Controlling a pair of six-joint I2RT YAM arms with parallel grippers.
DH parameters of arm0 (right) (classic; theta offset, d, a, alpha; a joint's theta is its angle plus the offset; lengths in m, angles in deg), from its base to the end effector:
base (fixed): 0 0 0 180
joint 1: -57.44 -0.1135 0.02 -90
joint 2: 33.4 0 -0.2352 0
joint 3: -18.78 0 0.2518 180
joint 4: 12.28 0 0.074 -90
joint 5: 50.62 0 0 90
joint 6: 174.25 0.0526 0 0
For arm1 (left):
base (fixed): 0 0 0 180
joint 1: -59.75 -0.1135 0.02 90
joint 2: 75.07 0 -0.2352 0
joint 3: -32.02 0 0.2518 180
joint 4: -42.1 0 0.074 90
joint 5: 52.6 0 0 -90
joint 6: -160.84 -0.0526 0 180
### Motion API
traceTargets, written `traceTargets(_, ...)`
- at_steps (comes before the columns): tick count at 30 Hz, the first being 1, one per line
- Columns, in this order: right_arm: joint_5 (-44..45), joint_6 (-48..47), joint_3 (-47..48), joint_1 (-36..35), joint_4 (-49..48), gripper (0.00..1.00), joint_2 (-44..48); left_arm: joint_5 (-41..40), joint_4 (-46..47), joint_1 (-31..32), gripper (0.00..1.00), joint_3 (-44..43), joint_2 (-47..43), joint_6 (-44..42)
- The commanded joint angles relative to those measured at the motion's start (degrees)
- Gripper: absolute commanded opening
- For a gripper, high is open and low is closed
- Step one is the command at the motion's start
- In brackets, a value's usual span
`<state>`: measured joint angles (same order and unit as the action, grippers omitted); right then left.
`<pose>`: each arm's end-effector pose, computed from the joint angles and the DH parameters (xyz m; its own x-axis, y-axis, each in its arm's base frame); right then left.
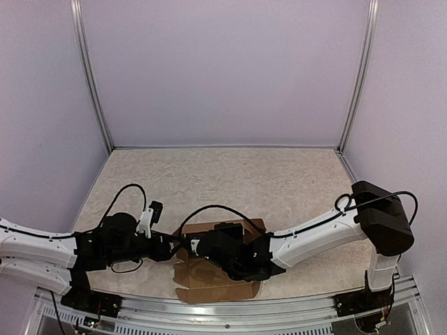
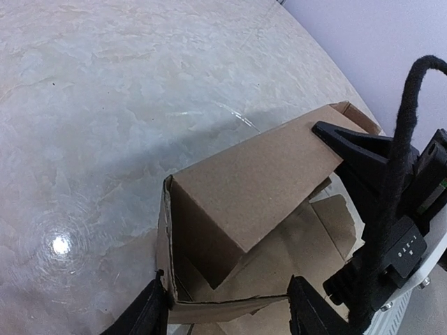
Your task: Fold the paper box
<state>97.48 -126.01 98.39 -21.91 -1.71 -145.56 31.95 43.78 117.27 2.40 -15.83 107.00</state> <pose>0.1169 0.3802 0.1263 0.1754 -0.9717 -0.1580 -0.3861 0.0797 -0.9190 0.1279 -0.1915 0.1320 -0.6721 -0.0381 -0.7395 0.4932 0.7220 -0.4853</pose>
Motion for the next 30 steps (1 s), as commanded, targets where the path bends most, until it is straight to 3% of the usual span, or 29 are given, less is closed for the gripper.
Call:
traceTargets(1, 1.93, -2.07, -0.73, -0.82, -4.82, 0.00, 1.57, -1.05, -0.87, 1.08, 0.56, 0.61, 0.58, -0.57)
traceTargets(6, 3.58, -4.99, -1.66, -1.89, -10.09, 0.00, 1.39, -2.62, -0.83, 1.83, 0.55, 0.80, 0.99, -0.57)
traceTargets(16, 4.21, -2.38, -2.61, -2.49, -9.48, 0.00, 1.55, -3.88, 1.85, 3.19, 0.42, -0.06, 5.72, -1.54)
traceTargets(27, 4.02, 1.96, -4.12, -2.56, -7.45, 0.00, 1.87, -2.63, 2.45, 3.74, 0.43, -3.18, 9.20, -4.20)
traceTargets(30, 3.63, 2.89, -4.72, -2.53, -7.46, 0.00, 2.23, -2.25, 3.04, 3.85, 0.48, -3.50, 10.19, -4.63)
